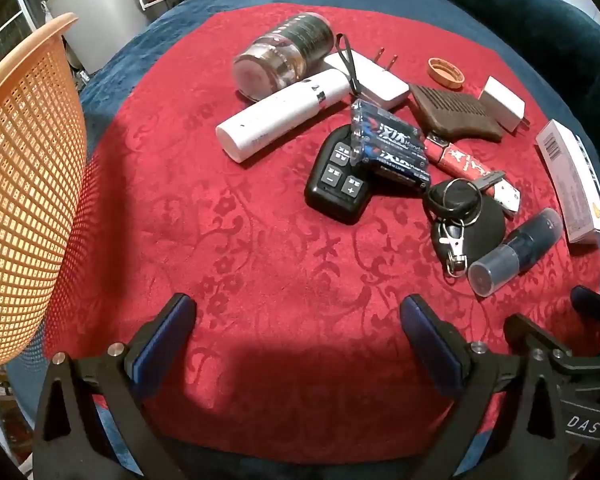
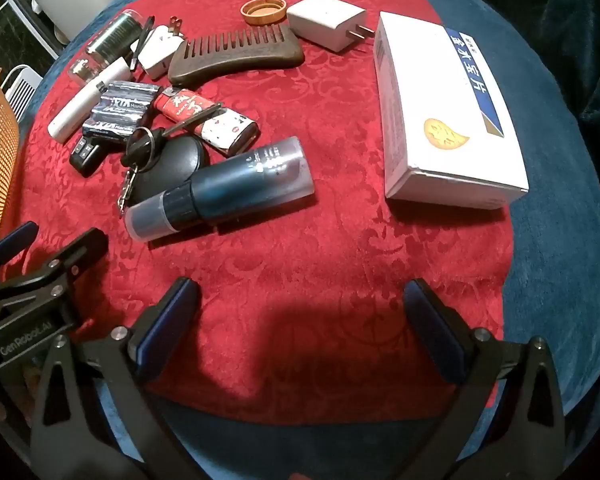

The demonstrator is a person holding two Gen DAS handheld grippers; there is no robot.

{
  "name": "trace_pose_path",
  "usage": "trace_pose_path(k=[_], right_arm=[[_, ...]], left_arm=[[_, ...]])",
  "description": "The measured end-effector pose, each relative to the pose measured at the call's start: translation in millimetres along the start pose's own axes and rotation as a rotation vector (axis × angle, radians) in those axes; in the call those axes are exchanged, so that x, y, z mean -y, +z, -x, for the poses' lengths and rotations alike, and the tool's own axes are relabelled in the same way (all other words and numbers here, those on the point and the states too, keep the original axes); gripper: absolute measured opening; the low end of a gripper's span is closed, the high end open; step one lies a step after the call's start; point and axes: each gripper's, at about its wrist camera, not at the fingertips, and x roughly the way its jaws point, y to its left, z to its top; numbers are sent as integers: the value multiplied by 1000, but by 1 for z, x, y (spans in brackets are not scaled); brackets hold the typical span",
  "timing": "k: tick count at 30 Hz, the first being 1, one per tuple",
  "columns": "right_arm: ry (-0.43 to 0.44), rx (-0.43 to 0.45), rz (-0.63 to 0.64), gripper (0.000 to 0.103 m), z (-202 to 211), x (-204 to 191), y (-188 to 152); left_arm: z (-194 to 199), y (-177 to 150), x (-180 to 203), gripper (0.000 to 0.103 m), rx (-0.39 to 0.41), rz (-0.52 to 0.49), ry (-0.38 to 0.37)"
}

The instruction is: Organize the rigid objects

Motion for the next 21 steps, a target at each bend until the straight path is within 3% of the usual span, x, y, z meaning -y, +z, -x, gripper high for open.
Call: trace_pose_path(k=[21], right_arm=[[0,4,0,103,0,0,-1]], left_arm=[[1,-4,-2,103,10,-1,-2]])
